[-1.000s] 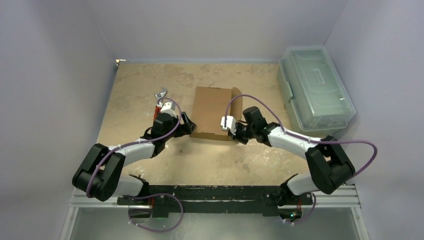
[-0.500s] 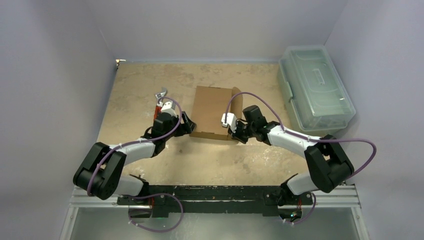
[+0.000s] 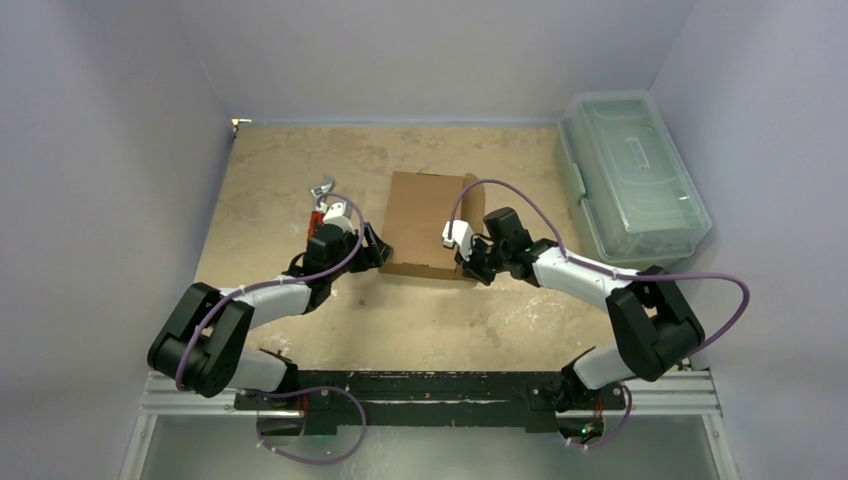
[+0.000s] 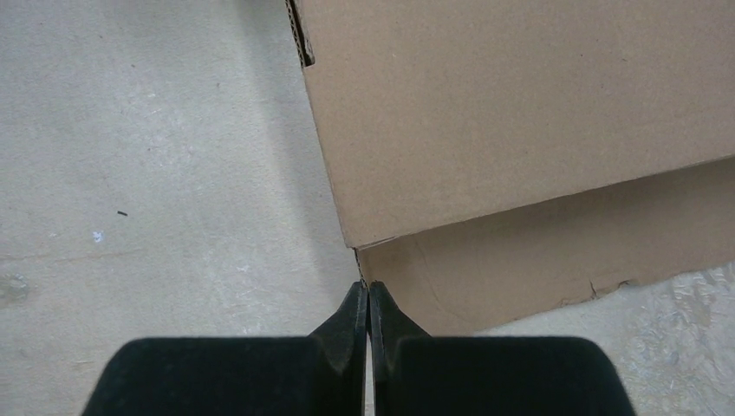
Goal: Fold the paper box
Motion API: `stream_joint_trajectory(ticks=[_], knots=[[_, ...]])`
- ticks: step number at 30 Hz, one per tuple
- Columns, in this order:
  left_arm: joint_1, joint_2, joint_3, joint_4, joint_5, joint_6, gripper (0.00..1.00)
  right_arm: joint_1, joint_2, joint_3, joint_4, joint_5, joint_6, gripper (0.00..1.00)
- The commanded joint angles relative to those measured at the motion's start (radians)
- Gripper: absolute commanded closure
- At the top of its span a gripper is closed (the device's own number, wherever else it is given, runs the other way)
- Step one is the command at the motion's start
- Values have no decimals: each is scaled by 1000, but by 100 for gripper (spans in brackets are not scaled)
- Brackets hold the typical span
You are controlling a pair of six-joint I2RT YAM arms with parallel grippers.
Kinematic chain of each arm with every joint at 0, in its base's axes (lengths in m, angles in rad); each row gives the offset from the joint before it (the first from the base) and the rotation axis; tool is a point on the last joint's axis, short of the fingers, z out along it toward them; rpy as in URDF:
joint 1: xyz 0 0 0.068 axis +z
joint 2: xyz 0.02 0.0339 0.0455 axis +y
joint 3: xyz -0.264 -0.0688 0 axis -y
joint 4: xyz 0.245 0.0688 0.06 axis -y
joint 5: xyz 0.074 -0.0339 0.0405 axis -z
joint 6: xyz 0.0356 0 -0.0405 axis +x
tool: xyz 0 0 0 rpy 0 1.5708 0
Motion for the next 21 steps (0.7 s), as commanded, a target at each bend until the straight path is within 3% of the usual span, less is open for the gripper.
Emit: stream_joint_trajectory(ticks=[1, 21], knots=[[0, 16, 16, 4, 42, 31, 35, -4, 16, 39, -11, 9, 51, 100], [-1, 22, 13, -1, 82, 32, 38, 73, 40, 104, -4, 59, 67, 100]])
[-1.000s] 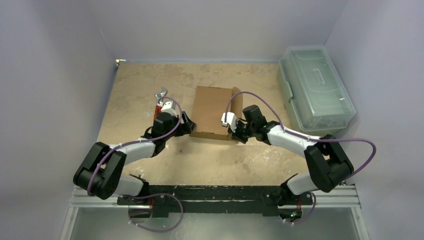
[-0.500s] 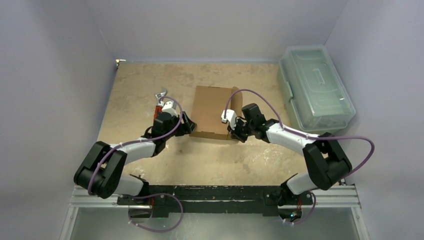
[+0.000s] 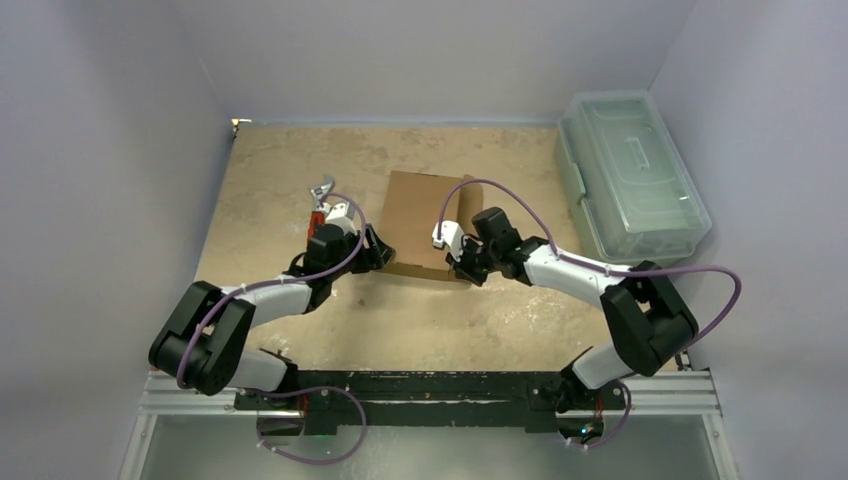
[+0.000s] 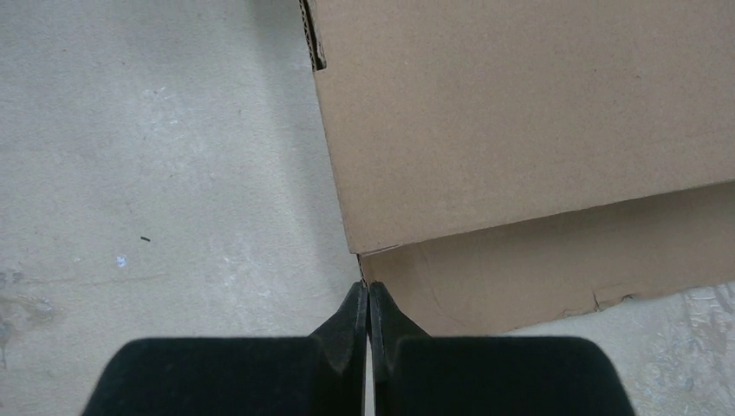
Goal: Fold the paper box
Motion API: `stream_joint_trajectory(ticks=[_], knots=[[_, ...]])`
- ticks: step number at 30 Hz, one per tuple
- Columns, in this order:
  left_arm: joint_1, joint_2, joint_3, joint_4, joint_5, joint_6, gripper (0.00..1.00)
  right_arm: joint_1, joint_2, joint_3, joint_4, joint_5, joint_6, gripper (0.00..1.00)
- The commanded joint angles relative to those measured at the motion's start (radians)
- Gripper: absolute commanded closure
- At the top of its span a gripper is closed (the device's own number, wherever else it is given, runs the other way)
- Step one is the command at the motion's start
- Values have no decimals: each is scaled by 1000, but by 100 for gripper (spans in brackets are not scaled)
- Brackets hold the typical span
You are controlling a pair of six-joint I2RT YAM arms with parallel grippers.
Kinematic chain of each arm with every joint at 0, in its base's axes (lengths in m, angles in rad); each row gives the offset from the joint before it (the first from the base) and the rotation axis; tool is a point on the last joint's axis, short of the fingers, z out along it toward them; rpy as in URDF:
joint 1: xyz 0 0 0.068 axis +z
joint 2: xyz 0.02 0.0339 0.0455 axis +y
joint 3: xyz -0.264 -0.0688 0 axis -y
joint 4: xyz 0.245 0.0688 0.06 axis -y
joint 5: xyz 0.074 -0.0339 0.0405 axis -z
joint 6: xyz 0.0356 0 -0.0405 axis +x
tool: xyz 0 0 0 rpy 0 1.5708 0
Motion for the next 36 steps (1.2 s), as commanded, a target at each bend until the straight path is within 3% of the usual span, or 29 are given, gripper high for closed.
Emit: stream_joint_trajectory(ticks=[1, 23, 29, 33, 36], knots=[[-2, 13, 13, -13, 28, 31, 38, 10, 5, 59, 16, 24, 19, 100], [-2, 44, 40, -31, 61, 31, 41, 58, 91, 197, -107, 15, 9, 100], [-1, 18, 66, -93, 15, 39, 34, 20, 20, 199, -178, -27, -44, 60], [1, -29, 101, -162, -12, 57, 25, -48, -50, 200, -263, -152, -121, 44], [2, -90, 147, -241, -52, 69, 21, -94, -118, 190, -300, -239, -167, 38]])
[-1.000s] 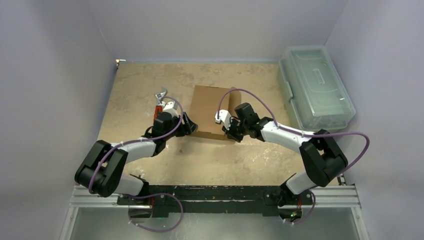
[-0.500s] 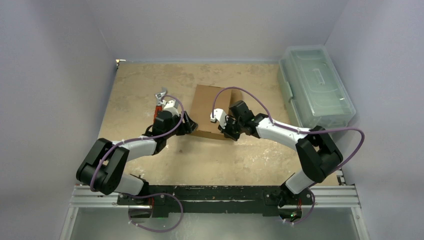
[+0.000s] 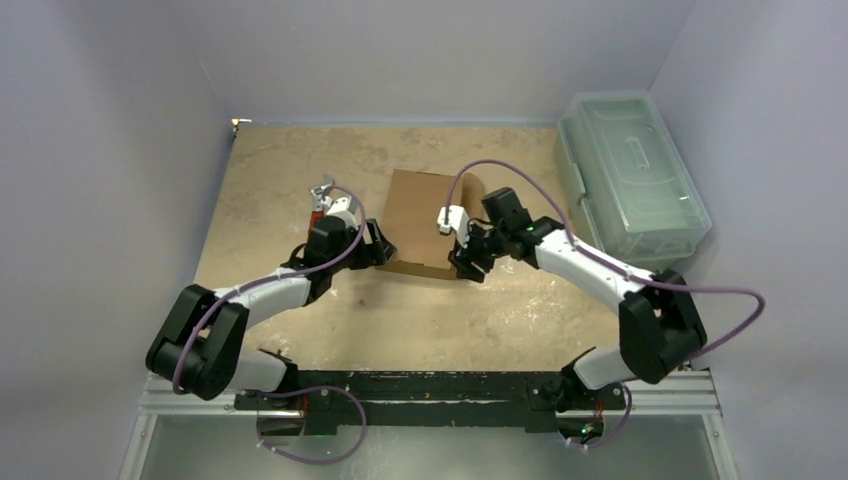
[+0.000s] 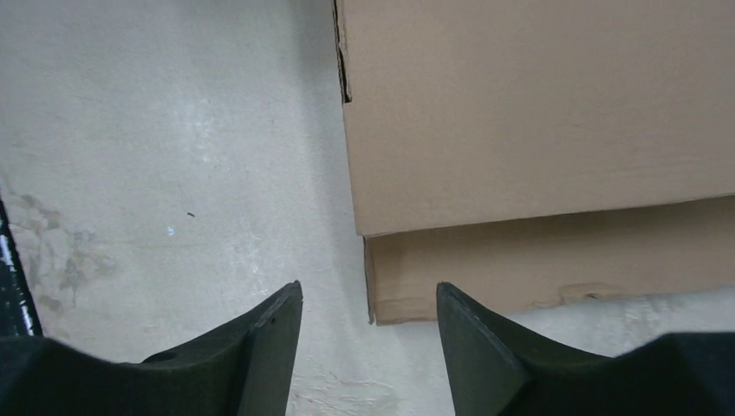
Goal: Fold the paper box
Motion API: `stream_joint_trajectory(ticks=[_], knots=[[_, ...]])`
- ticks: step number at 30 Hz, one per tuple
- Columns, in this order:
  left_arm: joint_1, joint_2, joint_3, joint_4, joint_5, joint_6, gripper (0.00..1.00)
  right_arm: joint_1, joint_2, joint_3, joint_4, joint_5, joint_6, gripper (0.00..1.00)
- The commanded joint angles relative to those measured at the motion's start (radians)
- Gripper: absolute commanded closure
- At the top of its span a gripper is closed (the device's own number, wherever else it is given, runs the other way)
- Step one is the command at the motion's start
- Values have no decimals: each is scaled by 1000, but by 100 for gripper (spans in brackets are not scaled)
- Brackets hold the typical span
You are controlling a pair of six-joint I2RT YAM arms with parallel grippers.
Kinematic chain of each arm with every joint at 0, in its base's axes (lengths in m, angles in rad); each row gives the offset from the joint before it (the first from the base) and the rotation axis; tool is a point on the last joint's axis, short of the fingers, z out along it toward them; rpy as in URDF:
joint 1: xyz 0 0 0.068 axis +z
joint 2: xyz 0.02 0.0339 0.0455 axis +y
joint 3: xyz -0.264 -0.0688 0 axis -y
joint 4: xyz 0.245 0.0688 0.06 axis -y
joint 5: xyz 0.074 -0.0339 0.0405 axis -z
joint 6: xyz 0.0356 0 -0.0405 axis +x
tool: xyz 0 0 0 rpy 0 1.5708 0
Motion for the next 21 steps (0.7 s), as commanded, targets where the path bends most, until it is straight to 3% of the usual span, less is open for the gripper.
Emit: stream_joint_trajectory(ticks=[1, 4, 6, 7, 8, 9, 11, 13, 15, 17, 21], knots=[[-3, -109, 95, -135, -64, 46, 20, -70, -124, 28, -66, -179, -89, 37], [0, -199, 145, -235, -105, 51, 20, -127, -164, 19, 3, -196, -17, 37], [0, -260, 156, -294, -111, 23, 21, -160, -170, 14, 120, -118, 110, 36], [0, -292, 151, -313, -104, -2, 22, -183, -170, 19, 185, -79, 173, 39], [0, -326, 133, -351, -88, -32, 26, -209, -165, 33, 232, -64, 213, 50], [0, -356, 114, -370, -75, -64, 31, -236, -152, 59, 283, -60, 238, 61], [0, -407, 69, -400, -50, -133, 50, -268, -91, 143, 299, -28, 252, 80], [-1, -438, 23, -440, -22, -198, 77, -282, 15, 287, 251, 26, 244, 86], [-4, -456, -40, -429, 25, -259, 94, -299, 144, 423, 190, 32, 256, 90], [-12, -468, -106, -387, 49, -303, 100, -303, 252, 513, 159, 30, 277, 93], [-19, -414, -149, -335, 47, -307, 100, -302, 410, 629, 187, 58, 337, 96]])
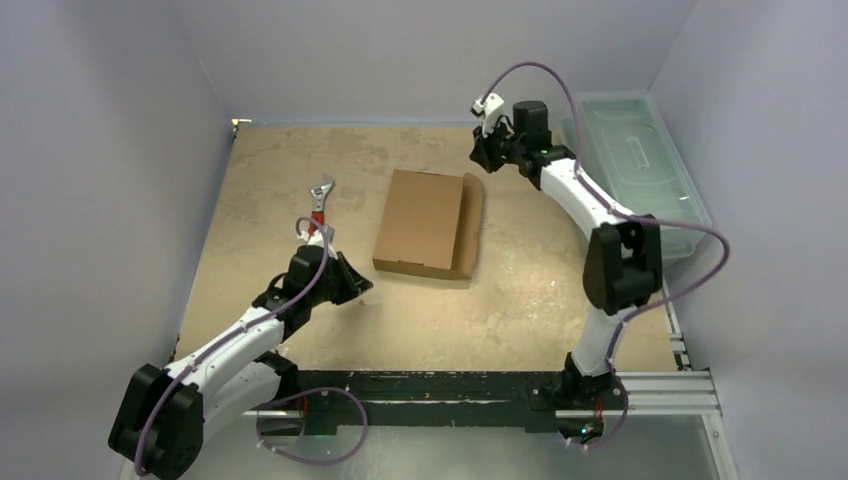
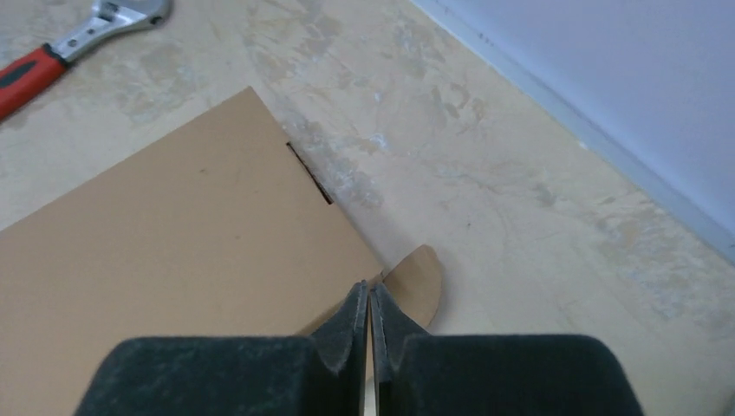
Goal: Fold the paper box
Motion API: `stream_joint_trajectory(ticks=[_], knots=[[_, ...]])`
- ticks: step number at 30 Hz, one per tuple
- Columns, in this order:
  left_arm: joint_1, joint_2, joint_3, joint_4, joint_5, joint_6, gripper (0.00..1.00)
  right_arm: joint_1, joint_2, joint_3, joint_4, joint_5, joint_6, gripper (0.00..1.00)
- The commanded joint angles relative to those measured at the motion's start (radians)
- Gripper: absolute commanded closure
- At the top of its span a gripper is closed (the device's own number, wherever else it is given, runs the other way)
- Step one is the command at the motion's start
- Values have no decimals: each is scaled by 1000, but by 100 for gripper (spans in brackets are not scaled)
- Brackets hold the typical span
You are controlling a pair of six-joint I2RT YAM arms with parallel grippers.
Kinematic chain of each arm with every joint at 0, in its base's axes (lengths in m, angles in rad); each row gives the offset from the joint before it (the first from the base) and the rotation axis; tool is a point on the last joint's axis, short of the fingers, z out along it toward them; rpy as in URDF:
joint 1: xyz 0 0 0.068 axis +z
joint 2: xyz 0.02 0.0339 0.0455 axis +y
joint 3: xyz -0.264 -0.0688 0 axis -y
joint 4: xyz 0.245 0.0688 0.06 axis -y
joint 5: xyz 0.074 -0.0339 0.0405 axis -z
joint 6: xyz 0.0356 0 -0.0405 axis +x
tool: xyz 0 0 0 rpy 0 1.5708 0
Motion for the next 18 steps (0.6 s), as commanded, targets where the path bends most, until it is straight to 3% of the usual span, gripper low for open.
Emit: stream_joint_trajectory(ticks=[1, 6, 11, 18], knots=[[-7, 72, -17, 72, 31, -55, 100, 3, 149, 131, -29, 61, 75, 96], [-7, 294, 22, 220, 35, -44, 100, 2, 320, 318, -90, 106, 58, 96], [-6, 454, 112, 268, -24, -48, 100, 1, 449, 458, -151, 110, 25, 97], [10, 553, 226, 214, -114, -24, 100, 1, 504, 460, -233, 5, -64, 99]])
